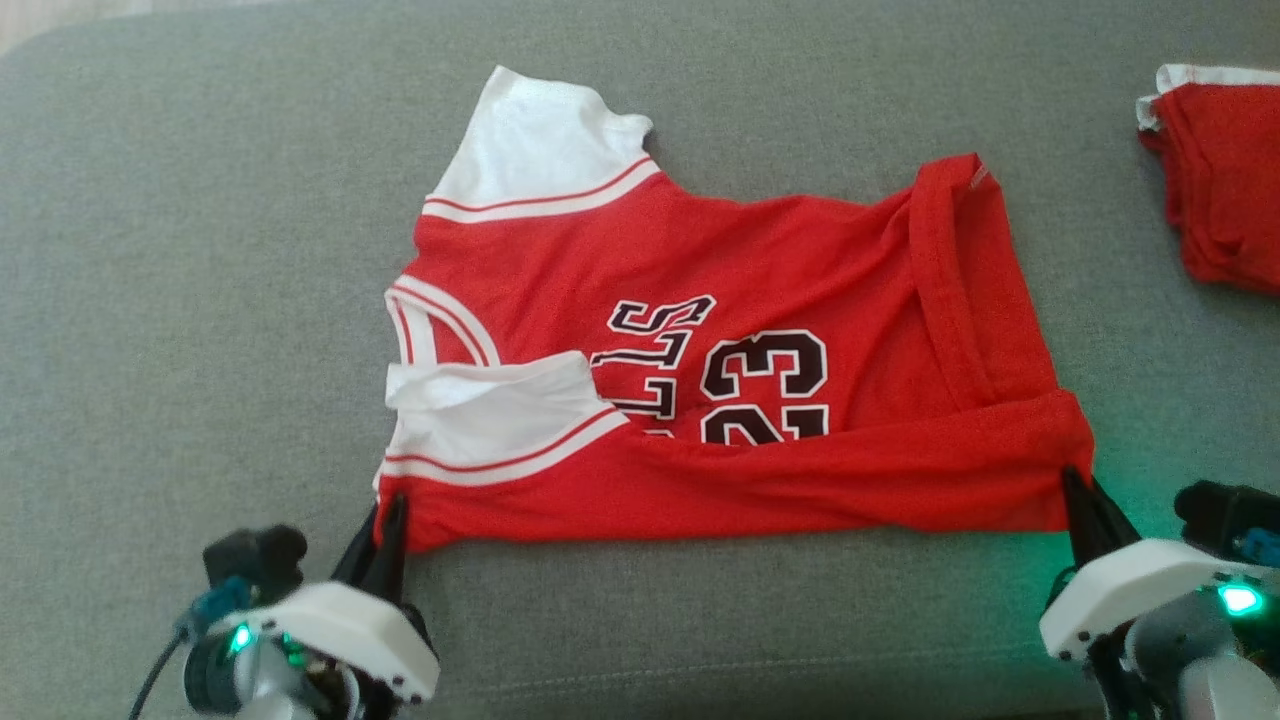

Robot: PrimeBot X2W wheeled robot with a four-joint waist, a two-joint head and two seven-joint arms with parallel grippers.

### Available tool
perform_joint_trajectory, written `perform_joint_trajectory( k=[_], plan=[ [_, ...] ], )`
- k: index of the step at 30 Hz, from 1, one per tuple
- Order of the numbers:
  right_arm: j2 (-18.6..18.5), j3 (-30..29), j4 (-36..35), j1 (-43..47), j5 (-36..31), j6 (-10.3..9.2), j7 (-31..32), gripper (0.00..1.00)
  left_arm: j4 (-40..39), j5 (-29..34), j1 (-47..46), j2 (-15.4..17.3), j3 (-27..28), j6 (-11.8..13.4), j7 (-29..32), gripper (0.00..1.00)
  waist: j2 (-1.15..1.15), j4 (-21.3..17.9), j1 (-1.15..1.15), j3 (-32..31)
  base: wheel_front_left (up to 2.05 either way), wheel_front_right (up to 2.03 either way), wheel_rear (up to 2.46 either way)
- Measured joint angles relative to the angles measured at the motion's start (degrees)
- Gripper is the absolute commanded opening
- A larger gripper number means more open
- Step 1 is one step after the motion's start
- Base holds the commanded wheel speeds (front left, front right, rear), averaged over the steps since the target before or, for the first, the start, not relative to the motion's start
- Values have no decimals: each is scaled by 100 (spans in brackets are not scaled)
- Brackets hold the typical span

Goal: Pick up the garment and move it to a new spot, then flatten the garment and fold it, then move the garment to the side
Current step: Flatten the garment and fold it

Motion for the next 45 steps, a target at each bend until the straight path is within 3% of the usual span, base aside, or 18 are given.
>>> perform_joint_trajectory(
  k=[14,15,16,19,27,36,45],
  plan=[
    [21,-259,-304,782,80,0,312,0,-1015,-45,1125,172,-71,439,371,2,0,101,0,-512,0,0,0],
    [21,-248,-305,797,121,0,311,34,-1015,-53,1141,177,-104,443,403,50,0,96,0,-534,0,0,0],
    [21,-226,-307,799,154,0,302,100,-1015,-53,1154,175,-124,460,422,100,0,89,0,-550,0,0,0],
    [21,-131,-428,798,158,0,121,100,-1014,-34,1155,177,-126,504,378,100,0,67,0,-617,0,0,0],
    [16,272,-1250,761,58,0,-1031,100,-1245,449,934,198,4,700,-425,100,0,39,0,-922,0,0,0],
    [9,555,-1730,687,-12,0,-1266,100,-1390,619,738,292,9,744,-545,100,0,-3,0,-1086,0,0,0],
    [8,559,-1939,595,-11,0,-1257,100,-1246,660,-343,336,-164,405,-279,100,0,-23,0,-719,0,0,0]
  ],
)
